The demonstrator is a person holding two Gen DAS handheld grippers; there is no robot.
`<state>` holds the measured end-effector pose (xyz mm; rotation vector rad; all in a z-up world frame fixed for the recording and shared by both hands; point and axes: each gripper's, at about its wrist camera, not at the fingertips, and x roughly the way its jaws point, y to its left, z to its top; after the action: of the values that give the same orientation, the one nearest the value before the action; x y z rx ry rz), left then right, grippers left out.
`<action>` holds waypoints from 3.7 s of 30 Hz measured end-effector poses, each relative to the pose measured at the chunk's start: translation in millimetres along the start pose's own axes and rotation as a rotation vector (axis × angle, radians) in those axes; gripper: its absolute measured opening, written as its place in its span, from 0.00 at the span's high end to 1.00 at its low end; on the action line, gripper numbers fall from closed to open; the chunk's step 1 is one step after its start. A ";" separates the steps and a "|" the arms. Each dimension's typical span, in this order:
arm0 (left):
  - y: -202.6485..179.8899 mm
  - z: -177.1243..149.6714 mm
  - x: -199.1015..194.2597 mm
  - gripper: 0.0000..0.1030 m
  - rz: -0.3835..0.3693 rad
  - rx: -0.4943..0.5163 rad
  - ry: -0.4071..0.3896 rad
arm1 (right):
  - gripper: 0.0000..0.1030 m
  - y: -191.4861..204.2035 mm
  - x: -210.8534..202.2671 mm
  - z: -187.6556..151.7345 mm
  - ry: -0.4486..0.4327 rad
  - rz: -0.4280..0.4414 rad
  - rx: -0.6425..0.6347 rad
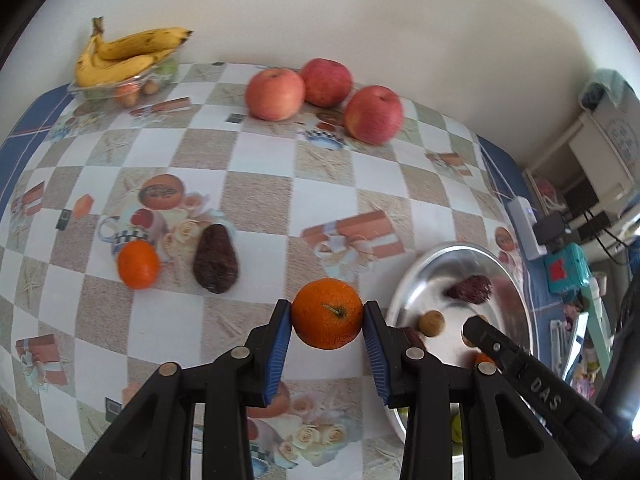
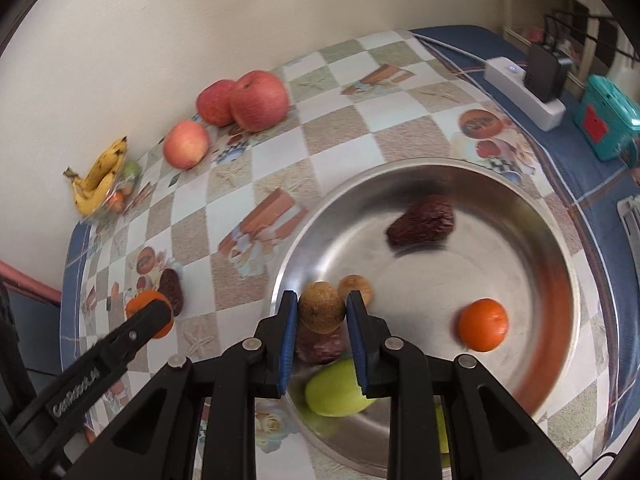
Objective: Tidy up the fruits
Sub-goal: 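Carry the kiwi into the bowl and release it while the left gripper drops the orange, then move both open grippers back toward the dark date and orange on the table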
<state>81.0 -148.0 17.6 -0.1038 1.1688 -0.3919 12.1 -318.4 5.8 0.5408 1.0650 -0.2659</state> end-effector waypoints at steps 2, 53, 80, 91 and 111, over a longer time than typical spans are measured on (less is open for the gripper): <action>-11.3 -3.2 2.9 0.63 -0.018 0.027 0.009 | 0.75 -14.3 -1.9 1.7 -0.004 -0.019 0.036; -72.0 -26.3 25.6 0.56 -0.107 0.201 0.047 | 0.74 -59.2 -19.5 6.0 -0.036 -0.056 0.161; 32.6 6.2 8.7 0.55 0.095 -0.136 -0.011 | 0.74 -23.3 -11.7 1.3 -0.005 -0.036 0.029; 42.2 3.0 16.5 0.03 0.179 -0.149 0.011 | 0.46 -19.8 -3.9 -0.4 0.023 -0.052 0.005; 95.7 14.6 -3.1 0.00 0.285 -0.247 -0.040 | 0.05 2.0 10.6 -7.6 -0.012 -0.115 -0.093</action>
<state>116.8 -59.8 -0.8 -0.1565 1.1693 0.0072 12.2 -312.1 -5.8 0.3948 1.0926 -0.3185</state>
